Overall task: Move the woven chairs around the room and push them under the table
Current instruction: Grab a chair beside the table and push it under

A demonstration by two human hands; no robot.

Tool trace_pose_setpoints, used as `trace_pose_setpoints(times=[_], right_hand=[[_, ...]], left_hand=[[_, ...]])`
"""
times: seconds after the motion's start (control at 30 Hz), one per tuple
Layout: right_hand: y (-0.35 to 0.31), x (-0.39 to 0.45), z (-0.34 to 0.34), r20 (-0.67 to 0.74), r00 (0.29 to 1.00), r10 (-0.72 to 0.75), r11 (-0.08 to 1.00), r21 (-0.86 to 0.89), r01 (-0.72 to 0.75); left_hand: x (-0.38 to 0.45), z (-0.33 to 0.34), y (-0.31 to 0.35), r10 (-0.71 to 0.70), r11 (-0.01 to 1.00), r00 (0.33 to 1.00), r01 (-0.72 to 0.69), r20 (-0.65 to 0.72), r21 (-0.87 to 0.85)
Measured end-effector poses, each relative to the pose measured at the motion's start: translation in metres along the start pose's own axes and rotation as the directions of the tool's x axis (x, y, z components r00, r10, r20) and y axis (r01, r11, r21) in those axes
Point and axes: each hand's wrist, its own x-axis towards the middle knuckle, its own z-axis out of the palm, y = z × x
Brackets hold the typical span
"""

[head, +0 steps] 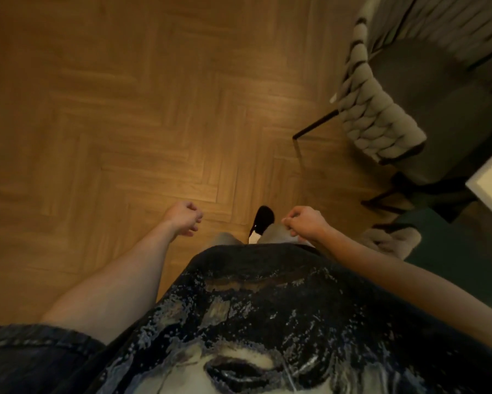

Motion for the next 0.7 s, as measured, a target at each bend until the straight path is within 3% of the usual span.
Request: trace_pose_setpoints(times=[0.27, 0.7], right_hand=[[-0.082, 0.062, -0.09, -0.04, 0.999, -0.011, 0.998, 0.059, 0.013], [-0.202, 0.145, -0.197, -0.138, 0.983, 0.12, 0.967, 0.239, -0.084]], left_hand=[[0.061, -0.045, 0.129, 0.039, 0.999, 0.999, -0.039, 0.018, -0.014], [0.177, -0.122, 0.34, 0.143, 0.956, 0.974, -0.182, 0.176, 0.228]])
